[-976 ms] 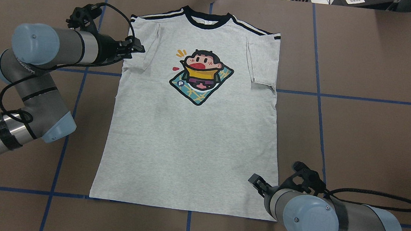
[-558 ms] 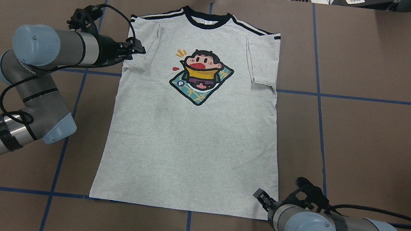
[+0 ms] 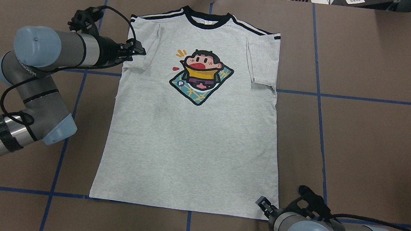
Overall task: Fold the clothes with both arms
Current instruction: 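Move the left gripper to its hem corner while the right gripper waits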
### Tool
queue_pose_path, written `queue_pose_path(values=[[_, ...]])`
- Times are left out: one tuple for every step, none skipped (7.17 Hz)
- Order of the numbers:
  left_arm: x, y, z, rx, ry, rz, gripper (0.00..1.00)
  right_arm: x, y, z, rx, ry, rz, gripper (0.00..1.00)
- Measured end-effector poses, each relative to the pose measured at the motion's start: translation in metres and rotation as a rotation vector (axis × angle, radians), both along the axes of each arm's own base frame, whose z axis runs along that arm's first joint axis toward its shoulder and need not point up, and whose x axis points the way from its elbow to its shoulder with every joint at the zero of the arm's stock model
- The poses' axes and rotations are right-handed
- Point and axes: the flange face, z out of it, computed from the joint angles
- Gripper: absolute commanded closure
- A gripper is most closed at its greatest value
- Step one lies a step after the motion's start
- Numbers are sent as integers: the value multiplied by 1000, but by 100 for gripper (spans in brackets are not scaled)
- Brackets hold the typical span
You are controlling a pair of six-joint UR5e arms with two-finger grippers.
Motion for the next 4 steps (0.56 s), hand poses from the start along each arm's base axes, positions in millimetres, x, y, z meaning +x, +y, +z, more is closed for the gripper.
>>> queue_pose_path(values=[[0,0,1,-1,-1,0,42,-1,2,0,-3,-2,10,55],[0,0,1,-1,-1,0,42,-1,4,0,-6,-3,15,92],[0,0,1,-1,-2,0,42,-1,5,1,-6,-2,18,100],[0,1,3,-3,-4,-1,42,0,5,1,-5,-3,20,100]])
